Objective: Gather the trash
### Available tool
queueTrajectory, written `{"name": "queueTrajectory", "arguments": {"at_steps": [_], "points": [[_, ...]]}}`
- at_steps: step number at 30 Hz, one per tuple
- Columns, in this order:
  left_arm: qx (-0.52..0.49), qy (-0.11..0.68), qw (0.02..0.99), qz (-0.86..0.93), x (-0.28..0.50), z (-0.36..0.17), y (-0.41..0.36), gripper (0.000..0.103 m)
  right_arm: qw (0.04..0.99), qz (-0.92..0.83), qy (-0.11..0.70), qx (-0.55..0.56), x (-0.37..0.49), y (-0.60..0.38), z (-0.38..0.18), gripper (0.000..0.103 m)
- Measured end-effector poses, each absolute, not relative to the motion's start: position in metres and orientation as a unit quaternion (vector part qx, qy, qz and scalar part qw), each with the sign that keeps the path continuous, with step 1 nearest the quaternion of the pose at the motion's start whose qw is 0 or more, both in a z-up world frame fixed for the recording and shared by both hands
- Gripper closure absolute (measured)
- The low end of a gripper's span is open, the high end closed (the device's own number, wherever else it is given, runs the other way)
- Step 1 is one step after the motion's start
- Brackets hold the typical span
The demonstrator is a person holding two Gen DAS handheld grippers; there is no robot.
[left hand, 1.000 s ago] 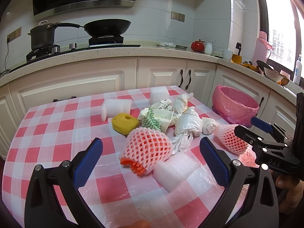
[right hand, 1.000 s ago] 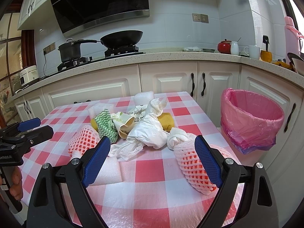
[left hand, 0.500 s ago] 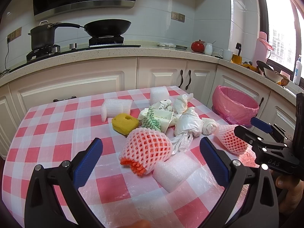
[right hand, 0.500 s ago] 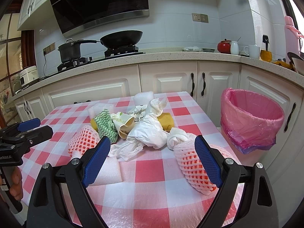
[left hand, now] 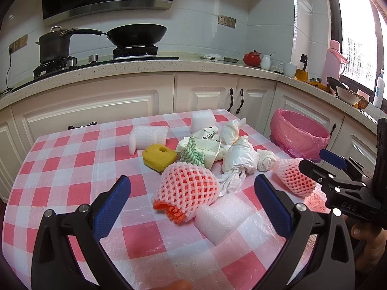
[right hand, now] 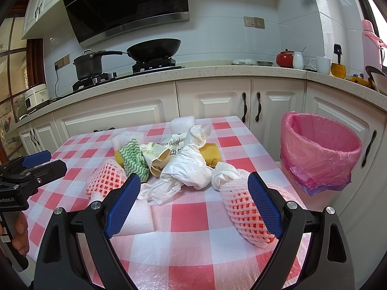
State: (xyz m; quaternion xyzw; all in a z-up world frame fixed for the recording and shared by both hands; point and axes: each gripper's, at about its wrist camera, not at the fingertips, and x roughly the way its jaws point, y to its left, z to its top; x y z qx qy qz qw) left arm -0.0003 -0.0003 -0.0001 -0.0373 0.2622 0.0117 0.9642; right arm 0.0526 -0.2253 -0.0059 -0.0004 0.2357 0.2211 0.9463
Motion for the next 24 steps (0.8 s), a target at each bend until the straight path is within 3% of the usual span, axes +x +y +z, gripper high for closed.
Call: {"name": "queueTrajectory", "arguments": {"at_steps": [14, 24], "points": [[-0.033, 0.265, 0.963, 0.014, 0.001, 0.002, -0.004, 0.005, 0.947, 0.192, 0.257, -0.009, 0.068, -0.253, -0.021, 0.018], [-0.041, 0.306, 0.951, 0.010, 0.030, -0.029, 0.001, 0.005, 0.925, 0.155, 0.341, -0.058, 0.108, -0.260, -0.052, 0.018]]}}
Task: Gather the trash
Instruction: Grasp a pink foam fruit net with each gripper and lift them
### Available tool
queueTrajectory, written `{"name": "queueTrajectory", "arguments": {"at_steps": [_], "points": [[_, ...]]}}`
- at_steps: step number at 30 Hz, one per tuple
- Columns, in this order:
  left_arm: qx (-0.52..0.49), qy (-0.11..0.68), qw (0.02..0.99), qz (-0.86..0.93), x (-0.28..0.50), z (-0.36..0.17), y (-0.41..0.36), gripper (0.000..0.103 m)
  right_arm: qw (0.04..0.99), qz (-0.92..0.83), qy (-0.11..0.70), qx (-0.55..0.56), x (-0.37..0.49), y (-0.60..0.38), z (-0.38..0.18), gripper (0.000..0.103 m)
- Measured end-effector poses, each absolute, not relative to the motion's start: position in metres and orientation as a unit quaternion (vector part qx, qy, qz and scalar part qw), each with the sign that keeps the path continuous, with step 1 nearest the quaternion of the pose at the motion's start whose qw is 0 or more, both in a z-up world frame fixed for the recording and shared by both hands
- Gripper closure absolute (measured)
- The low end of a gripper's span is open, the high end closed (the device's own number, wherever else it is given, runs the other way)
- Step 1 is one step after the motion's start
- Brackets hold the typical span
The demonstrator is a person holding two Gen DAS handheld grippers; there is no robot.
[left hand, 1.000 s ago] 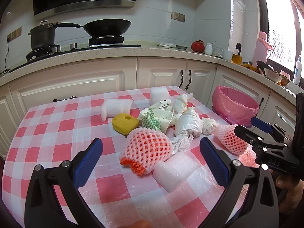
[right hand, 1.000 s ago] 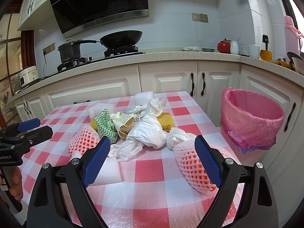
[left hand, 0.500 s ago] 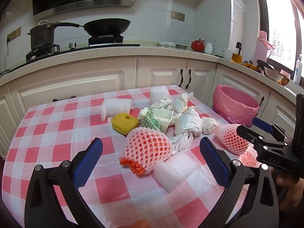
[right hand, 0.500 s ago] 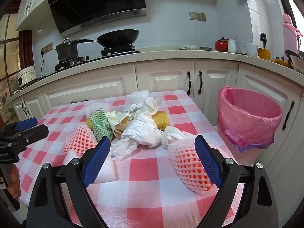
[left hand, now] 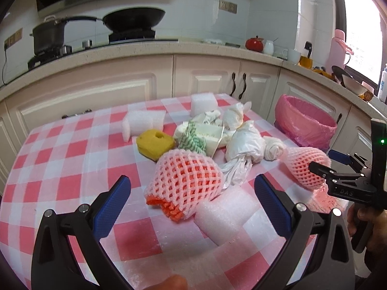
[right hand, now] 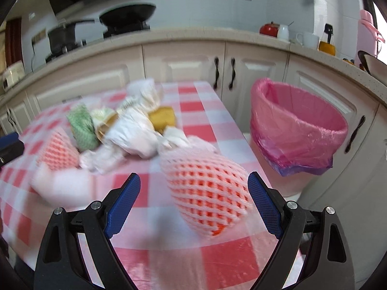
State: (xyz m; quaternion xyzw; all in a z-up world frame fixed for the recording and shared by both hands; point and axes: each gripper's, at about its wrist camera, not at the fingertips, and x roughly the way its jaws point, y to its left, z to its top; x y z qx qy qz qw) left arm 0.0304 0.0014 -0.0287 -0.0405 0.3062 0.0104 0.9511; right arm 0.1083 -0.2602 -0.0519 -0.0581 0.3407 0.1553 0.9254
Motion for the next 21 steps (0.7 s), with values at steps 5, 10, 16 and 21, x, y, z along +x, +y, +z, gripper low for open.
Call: {"name": "queueTrajectory", "arguments": {"at_steps": [5, 10, 16, 21], "points": [[-0.055, 0.340, 0.939, 0.010, 0.051, -0.042, 0.008, 0.005, 0.914, 0.146, 0.371, -0.076, 0.123, -0.258, -0.066, 0.018], [-0.064, 0.372, 0.926, 0.018, 0.069, -0.055, 0.011, 0.007, 0.904, 0.151, 0.393, -0.079, 0.137, -0.257, -0.075, 0.018], [-0.071, 0.395, 0.916, 0.020, 0.086, -0.061, 0.012, 0.018, 0.897, 0.158, 0.405, -0.079, 0.150, -0.255, -0.078, 0.018], [-0.073, 0.409, 0.909, 0.016, 0.096, -0.066, 0.011, 0.038, 0.894, 0.156, 0.413, -0.077, 0.159, -0.256, -0.080, 0.039]]}}
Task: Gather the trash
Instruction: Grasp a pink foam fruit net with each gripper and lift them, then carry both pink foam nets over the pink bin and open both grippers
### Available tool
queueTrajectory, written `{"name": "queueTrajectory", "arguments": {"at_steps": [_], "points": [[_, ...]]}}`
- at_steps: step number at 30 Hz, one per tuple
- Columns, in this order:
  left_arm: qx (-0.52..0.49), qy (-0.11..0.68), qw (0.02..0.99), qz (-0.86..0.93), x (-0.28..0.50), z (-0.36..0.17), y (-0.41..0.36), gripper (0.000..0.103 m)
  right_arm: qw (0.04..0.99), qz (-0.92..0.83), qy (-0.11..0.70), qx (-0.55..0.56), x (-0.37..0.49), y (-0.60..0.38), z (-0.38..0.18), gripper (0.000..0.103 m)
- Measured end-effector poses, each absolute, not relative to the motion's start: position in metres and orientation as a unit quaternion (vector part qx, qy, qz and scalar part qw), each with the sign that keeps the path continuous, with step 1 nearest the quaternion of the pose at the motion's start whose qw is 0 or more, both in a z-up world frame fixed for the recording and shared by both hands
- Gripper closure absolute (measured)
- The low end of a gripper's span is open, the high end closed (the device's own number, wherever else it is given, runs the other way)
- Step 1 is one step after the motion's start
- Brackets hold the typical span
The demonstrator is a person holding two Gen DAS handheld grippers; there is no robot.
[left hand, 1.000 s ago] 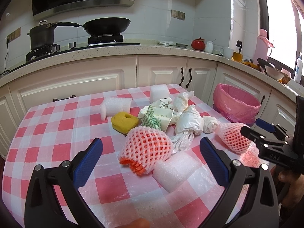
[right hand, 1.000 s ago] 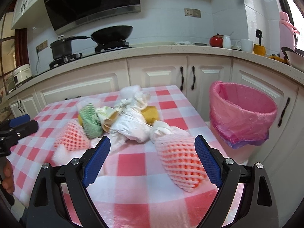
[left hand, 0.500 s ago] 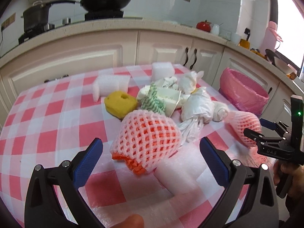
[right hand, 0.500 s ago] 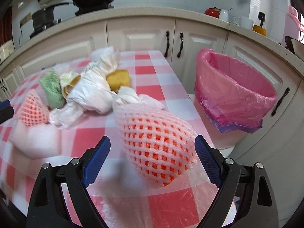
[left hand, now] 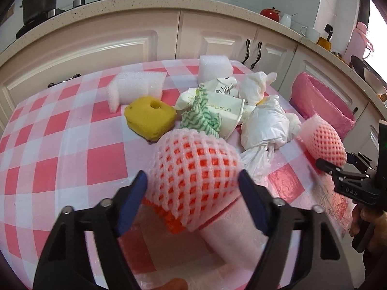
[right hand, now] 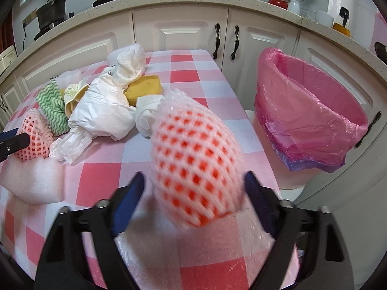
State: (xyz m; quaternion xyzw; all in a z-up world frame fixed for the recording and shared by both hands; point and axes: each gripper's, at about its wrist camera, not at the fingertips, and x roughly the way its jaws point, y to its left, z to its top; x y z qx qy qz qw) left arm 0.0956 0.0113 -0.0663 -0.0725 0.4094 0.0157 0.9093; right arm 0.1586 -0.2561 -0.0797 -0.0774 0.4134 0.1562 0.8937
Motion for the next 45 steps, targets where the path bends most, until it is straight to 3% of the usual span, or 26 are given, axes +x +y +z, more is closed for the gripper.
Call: {"name": "queueTrajectory", "arguments": {"at_steps": [6, 15, 30, 45], "points": [[-0.088, 0.412, 0.907, 0.010, 0.096, -0.065, 0.015, 0.059, 0.894, 0.157, 0.414, -0.068, 0.162, -0.262, -0.079, 0.064], [-0.088, 0.402, 0.911, 0.013, 0.091, -0.053, 0.013, 0.075, 0.901, 0.172, 0.396, -0.053, 0.153, -0.269, -0.064, 0.071], [-0.073, 0.355, 0.932, 0.020, 0.084, -0.003, 0.006, 0.076, 0.920, 0.170, 0.354, -0.016, 0.155, -0.300, -0.021, 0.071], [-0.026, 0.303, 0.950, -0.075, 0.168, 0.054, -0.101, 0.076, 0.943, 0.101, 0.316, 0.012, 0.208, -0.376, 0.017, 0.071]]}}
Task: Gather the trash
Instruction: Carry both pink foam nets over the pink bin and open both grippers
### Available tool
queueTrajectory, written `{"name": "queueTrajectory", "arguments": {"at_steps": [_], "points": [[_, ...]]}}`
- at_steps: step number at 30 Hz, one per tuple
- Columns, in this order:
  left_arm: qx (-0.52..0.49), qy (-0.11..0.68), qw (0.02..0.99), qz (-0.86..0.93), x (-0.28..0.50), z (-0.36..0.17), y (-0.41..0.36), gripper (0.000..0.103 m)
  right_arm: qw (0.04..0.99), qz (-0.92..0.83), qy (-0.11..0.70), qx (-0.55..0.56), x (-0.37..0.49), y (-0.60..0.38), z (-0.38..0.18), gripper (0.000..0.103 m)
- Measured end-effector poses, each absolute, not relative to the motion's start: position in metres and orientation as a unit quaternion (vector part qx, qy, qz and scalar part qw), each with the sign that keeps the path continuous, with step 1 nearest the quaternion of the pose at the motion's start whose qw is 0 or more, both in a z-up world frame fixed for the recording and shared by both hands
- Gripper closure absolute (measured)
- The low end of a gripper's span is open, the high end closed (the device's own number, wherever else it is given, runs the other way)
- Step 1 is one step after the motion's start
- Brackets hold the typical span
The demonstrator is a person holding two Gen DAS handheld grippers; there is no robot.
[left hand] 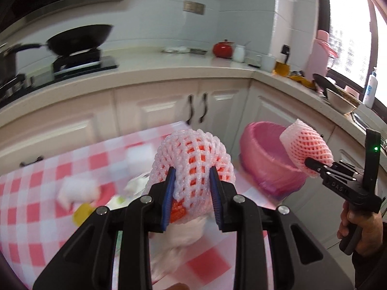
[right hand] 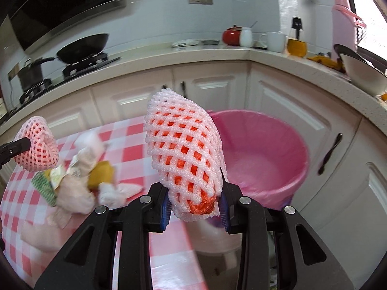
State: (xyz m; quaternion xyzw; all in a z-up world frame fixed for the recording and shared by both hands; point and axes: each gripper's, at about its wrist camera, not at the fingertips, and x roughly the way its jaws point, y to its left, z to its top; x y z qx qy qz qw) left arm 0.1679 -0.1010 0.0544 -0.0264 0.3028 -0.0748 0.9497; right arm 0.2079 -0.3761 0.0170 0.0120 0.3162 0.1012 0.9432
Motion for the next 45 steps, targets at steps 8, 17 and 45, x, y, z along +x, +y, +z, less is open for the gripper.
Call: {"name": "queueTrajectory", "arguments": {"at_steps": [8, 17, 45], "points": [[-0.020, 0.299, 0.945, -0.129, 0.220, 0.062, -0.169, 0.076, 0.944, 0.074, 0.319, 0.030, 0.241, -0.420, 0.017, 0.071], [-0.026, 0.310, 0.933, -0.180, 0.273, 0.057, -0.236, 0.075, 0.943, 0.059, 0.325, 0.035, 0.274, -0.452, 0.011, 0.070], [-0.051, 0.341, 0.918, -0.195, 0.312, 0.038, -0.268, 0.042, 0.942, 0.039, 0.330, 0.047, 0.275, -0.475, 0.000, 0.032]]}}
